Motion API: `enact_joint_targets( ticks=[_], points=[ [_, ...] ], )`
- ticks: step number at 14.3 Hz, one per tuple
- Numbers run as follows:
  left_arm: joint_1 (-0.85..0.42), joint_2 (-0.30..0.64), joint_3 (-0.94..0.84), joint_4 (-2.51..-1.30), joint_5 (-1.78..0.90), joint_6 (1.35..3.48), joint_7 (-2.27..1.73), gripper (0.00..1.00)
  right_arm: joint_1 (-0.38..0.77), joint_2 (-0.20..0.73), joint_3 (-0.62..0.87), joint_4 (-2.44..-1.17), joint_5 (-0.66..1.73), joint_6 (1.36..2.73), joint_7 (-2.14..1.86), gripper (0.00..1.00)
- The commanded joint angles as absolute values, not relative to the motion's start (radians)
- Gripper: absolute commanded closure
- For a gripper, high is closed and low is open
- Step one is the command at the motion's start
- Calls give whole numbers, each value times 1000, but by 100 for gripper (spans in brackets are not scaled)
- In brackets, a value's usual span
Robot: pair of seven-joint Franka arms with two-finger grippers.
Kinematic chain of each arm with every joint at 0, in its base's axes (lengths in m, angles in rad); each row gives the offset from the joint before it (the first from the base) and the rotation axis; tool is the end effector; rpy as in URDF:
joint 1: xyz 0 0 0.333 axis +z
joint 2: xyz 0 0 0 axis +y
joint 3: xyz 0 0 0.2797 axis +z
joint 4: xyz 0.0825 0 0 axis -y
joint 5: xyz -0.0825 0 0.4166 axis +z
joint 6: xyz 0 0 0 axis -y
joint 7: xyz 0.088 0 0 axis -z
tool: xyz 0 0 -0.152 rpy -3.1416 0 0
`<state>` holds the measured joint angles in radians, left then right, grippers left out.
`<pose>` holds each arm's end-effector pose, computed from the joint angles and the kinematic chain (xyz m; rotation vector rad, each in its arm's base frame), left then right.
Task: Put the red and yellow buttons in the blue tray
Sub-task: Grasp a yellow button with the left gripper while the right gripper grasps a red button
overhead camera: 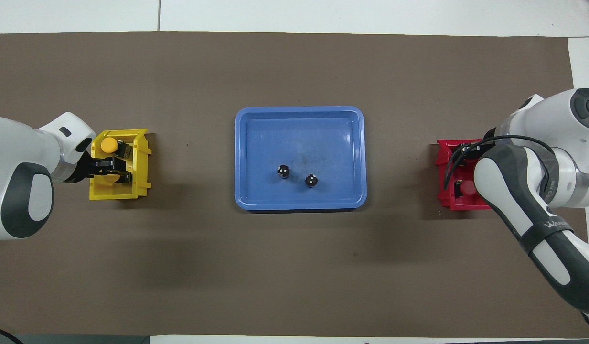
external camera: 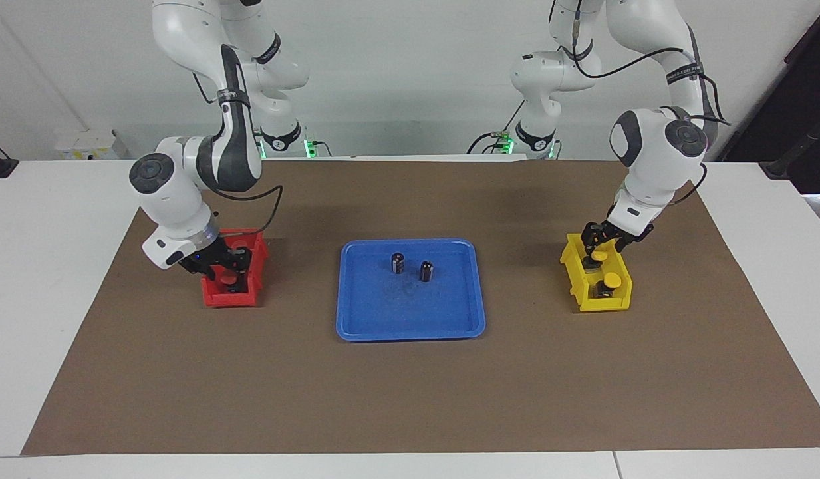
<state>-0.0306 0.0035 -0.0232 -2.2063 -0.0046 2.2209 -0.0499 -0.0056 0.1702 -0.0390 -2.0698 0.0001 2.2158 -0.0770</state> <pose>0.5559 -0.0303 0.2792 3.1372 -0.0018 0.0171 0.5903 -0.0266 0.2469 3.1359 0.0515 -0.0383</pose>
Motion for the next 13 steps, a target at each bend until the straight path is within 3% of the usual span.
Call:
enact_joint_targets(
  ticks=[1, 5, 8, 11, 13],
  points=[
    [-35, -14, -18, -2256, -9, 2289, -49, 23, -8, 144, -37, -2100, 21, 2233, -98, 53],
    [-32, -8, -18, -2256, -8, 2309, -48, 23, -8, 147, -23, -2086, 20, 2223, -95, 94],
    [-29, -9, -18, -2270, -8, 2318, -46, 23, -8, 176, -23, -1963, 18, 2098, -98, 96],
    [-32, 8, -18, -2276, -8, 2333, -48, 23, -9, 254, 15, -1621, 11, 1759, -94, 96],
    [-32, 8, -18, -2276, -9, 2333, -51, 31, -5, 328, 58, -1427, 14, 1593, -46, 96]
  ],
)
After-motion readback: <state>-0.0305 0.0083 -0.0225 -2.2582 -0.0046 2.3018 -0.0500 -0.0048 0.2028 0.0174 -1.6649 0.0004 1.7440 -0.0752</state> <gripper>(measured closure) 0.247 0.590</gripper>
